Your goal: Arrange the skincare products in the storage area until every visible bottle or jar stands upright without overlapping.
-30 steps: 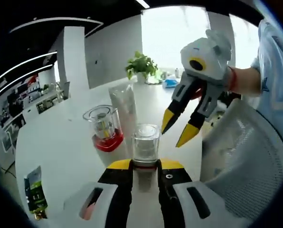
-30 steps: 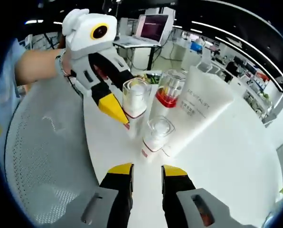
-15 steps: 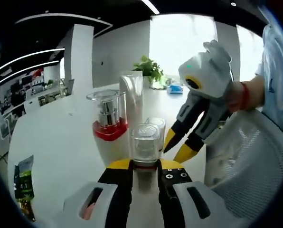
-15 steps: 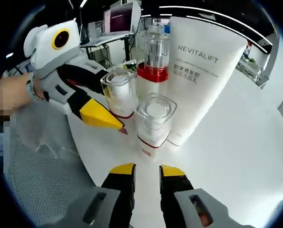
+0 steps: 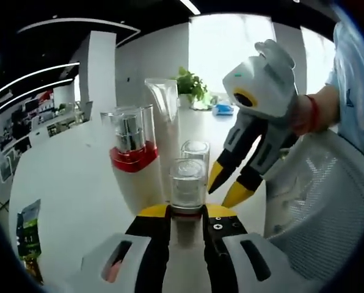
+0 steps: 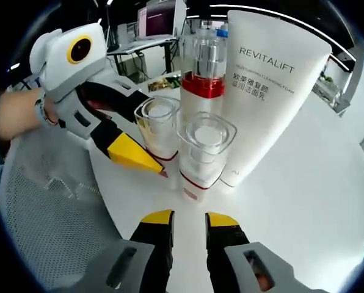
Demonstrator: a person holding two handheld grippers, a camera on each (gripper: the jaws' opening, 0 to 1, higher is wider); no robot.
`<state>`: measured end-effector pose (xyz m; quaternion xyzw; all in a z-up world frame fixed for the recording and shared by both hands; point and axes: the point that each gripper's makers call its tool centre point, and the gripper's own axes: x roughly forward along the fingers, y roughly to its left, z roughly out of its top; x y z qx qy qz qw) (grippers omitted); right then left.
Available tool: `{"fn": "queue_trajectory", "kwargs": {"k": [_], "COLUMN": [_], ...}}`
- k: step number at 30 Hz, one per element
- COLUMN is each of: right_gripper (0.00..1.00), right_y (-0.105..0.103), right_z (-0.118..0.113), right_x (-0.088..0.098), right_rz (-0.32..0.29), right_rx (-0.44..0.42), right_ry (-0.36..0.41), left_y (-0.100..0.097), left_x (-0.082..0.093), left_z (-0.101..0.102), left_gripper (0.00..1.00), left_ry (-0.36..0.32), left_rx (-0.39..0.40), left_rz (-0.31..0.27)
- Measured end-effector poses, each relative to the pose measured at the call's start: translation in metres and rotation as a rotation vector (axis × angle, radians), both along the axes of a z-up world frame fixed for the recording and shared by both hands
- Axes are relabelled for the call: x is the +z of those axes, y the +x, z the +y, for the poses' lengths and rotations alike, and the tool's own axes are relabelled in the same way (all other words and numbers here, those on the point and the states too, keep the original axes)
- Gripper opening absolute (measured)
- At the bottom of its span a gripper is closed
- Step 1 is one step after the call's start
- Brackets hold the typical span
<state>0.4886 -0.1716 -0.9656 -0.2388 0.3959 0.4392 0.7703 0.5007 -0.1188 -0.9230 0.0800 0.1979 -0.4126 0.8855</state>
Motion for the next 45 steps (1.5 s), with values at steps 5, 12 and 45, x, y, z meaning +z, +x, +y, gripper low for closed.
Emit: {"fn": "queue_trajectory", "kwargs": {"k": [5,12,45], "right_gripper": [0.15,0.16,0.09], "right_y": [0.002,0.003,0.012], "right_z": [-0.003,-0.006,0.011], "right_x": [-0.002,-0.004,0.009], "right_rz": [-0.009,0.007,-0.085], "right_rx": [0.013,0.007,0.039], "right_ry": [-0.019,-0.012,0.05], "left_y": [-0.001,0.0,-0.012], "left_x": [-0.002,-0.002,-0.028], "left_z": [0.004,0.009,0.005], "left_gripper": [0.21,0.29,0.17], "left_ry": [-0.02,-0.014,0.102], "left_rx": [0.013,0.032,0.053], "left_rz": [0.051,0.082,0.205]}}
